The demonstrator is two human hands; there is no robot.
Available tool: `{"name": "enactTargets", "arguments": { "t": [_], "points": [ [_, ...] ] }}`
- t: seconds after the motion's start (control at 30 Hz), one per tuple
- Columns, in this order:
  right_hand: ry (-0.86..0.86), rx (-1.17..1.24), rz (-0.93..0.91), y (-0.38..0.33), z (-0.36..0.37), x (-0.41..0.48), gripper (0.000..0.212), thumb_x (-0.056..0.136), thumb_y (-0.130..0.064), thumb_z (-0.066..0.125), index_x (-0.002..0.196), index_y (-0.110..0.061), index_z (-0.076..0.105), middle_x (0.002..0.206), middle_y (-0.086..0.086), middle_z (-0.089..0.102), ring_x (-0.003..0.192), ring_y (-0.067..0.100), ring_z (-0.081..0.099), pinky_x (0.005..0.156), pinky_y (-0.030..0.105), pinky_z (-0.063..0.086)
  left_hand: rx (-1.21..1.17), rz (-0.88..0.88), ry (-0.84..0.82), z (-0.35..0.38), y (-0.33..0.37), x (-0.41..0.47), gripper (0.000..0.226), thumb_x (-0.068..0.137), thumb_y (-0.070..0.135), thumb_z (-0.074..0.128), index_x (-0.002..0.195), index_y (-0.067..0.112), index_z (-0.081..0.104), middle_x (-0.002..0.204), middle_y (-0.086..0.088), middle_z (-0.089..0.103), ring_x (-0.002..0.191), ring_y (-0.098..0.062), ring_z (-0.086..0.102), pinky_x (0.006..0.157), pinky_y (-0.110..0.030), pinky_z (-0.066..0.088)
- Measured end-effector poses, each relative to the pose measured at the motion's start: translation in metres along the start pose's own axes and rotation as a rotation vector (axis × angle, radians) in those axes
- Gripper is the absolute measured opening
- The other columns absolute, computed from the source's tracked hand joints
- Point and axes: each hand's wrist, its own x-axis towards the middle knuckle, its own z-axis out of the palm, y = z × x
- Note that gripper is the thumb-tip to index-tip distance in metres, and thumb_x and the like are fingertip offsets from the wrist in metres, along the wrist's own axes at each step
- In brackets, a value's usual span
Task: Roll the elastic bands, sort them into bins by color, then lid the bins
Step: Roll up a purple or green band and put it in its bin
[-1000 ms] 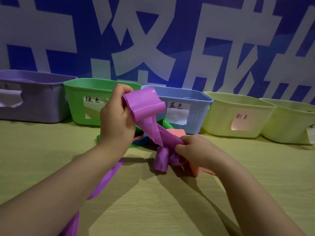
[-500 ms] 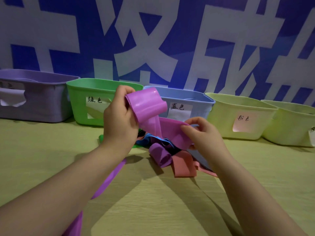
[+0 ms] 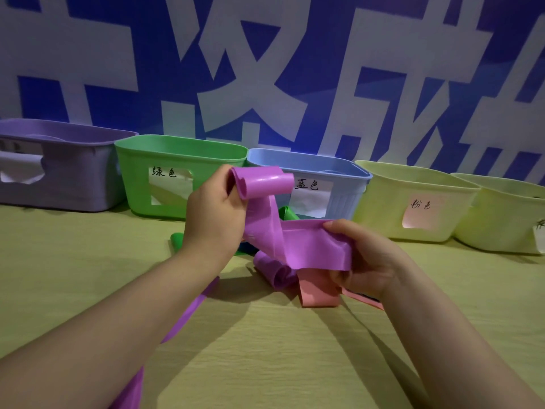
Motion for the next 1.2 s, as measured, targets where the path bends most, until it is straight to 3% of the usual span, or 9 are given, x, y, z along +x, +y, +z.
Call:
{"name": "enactTargets", "arguments": {
  "t": [0.2, 0.3, 0.43, 0.53, 0.73, 0.8, 0.87, 0.97, 1.2],
  "points": [
    [-0.138, 0.172, 0.017, -0.002, -0.009, 0.007, 0.046, 0.037, -0.006, 0.083, 0.08, -0.002, 0.067, 0.082, 0.015, 0.068, 0.069, 0.028, 0.068, 0.059, 0.04, 0.058, 0.022, -0.014, 0.039, 0.002, 0.002, 0.001, 0.036, 0.097, 0.026, 0.045, 0.061, 0.019, 0.048, 0.054, 0.003, 0.041, 0.048, -0.007, 0.034, 0.049, -0.026, 0.027],
    [-0.142, 0.304, -0.039, -0.003, -0.009, 0.009, 0.068, 0.043, -0.009, 0.087, 0.105, 0.002, 0.063, 0.101, 0.021, 0.067, 0.085, 0.032, 0.068, 0.07, 0.048, 0.057, 0.03, -0.009, 0.016, 0.002, 0.001, -0.002, 0.035, 0.097, 0.027, 0.043, 0.064, 0.02, 0.048, 0.056, 0.003, 0.041, 0.049, -0.006, 0.035, 0.049, -0.023, 0.028],
    [-0.103, 0.482, -0.126, -0.003, -0.004, 0.006, 0.061, 0.067, -0.022, 0.075, 0.121, -0.006, 0.051, 0.119, 0.024, 0.057, 0.094, 0.036, 0.066, 0.065, 0.05, 0.057, 0.027, 0.017, -0.034, 0.004, 0.001, -0.006, 0.038, 0.097, 0.026, 0.042, 0.06, 0.019, 0.042, 0.054, 0.003, 0.037, 0.049, -0.008, 0.034, 0.047, -0.023, 0.026],
    [-0.018, 0.501, -0.189, -0.002, -0.001, 0.005, 0.026, 0.082, -0.008, 0.053, 0.107, -0.009, 0.051, 0.121, 0.016, 0.047, 0.095, 0.029, 0.059, 0.074, 0.04, 0.051, 0.029, 0.033, -0.055, 0.005, 0.0, -0.007, 0.035, 0.097, 0.023, 0.043, 0.062, 0.017, 0.043, 0.054, 0.004, 0.037, 0.049, -0.007, 0.034, 0.047, -0.022, 0.025],
    [0.194, -0.23, -0.534, 0.003, 0.013, -0.001, 0.032, 0.089, 0.002, 0.045, 0.112, -0.018, 0.052, 0.107, 0.0, 0.054, 0.077, 0.004, 0.049, 0.053, 0.017, 0.042, 0.035, 0.106, -0.213, 0.009, -0.004, -0.009, 0.046, 0.083, 0.04, 0.042, 0.095, -0.002, 0.057, 0.082, -0.025, 0.06, 0.07, -0.034, 0.054, 0.064, -0.047, 0.043],
    [0.13, -0.297, -0.555, 0.005, 0.017, -0.003, 0.013, 0.092, -0.015, 0.049, 0.099, -0.016, 0.06, 0.095, 0.0, 0.061, 0.078, 0.008, 0.055, 0.062, 0.015, 0.045, 0.076, 0.126, -0.315, 0.011, -0.005, -0.012, 0.045, 0.081, 0.04, 0.042, 0.094, 0.001, 0.059, 0.081, -0.023, 0.061, 0.074, -0.035, 0.055, 0.064, -0.046, 0.043],
    [0.057, -0.389, -0.534, 0.007, 0.019, -0.001, 0.03, 0.087, -0.041, 0.049, 0.087, -0.017, 0.067, 0.084, 0.001, 0.068, 0.083, 0.015, 0.061, 0.077, 0.026, 0.042, 0.11, 0.127, -0.402, 0.013, -0.005, -0.015, 0.042, 0.08, 0.039, 0.043, 0.092, 0.003, 0.061, 0.08, -0.018, 0.063, 0.073, -0.03, 0.056, 0.065, -0.044, 0.043],
    [-0.064, -0.426, -0.494, 0.009, 0.021, -0.002, 0.056, 0.068, -0.059, 0.045, 0.088, -0.014, 0.07, 0.079, 0.003, 0.068, 0.078, 0.017, 0.061, 0.073, 0.028, 0.043, 0.121, 0.097, -0.509, 0.016, -0.006, -0.017, 0.031, 0.085, 0.028, 0.052, 0.102, 0.007, 0.067, 0.097, -0.009, 0.068, 0.088, -0.021, 0.061, 0.08, -0.039, 0.048],
    [-0.169, -0.166, -0.519, 0.005, 0.019, -0.012, 0.037, 0.079, -0.008, 0.062, 0.115, -0.011, 0.056, 0.078, 0.007, 0.063, 0.06, 0.012, 0.058, 0.052, 0.018, 0.05, 0.07, -0.03, -0.594, 0.016, -0.007, -0.018, 0.042, 0.065, 0.023, 0.051, 0.1, 0.009, 0.068, 0.095, -0.012, 0.07, 0.092, -0.031, 0.064, 0.081, -0.048, 0.051]
  ]
}}
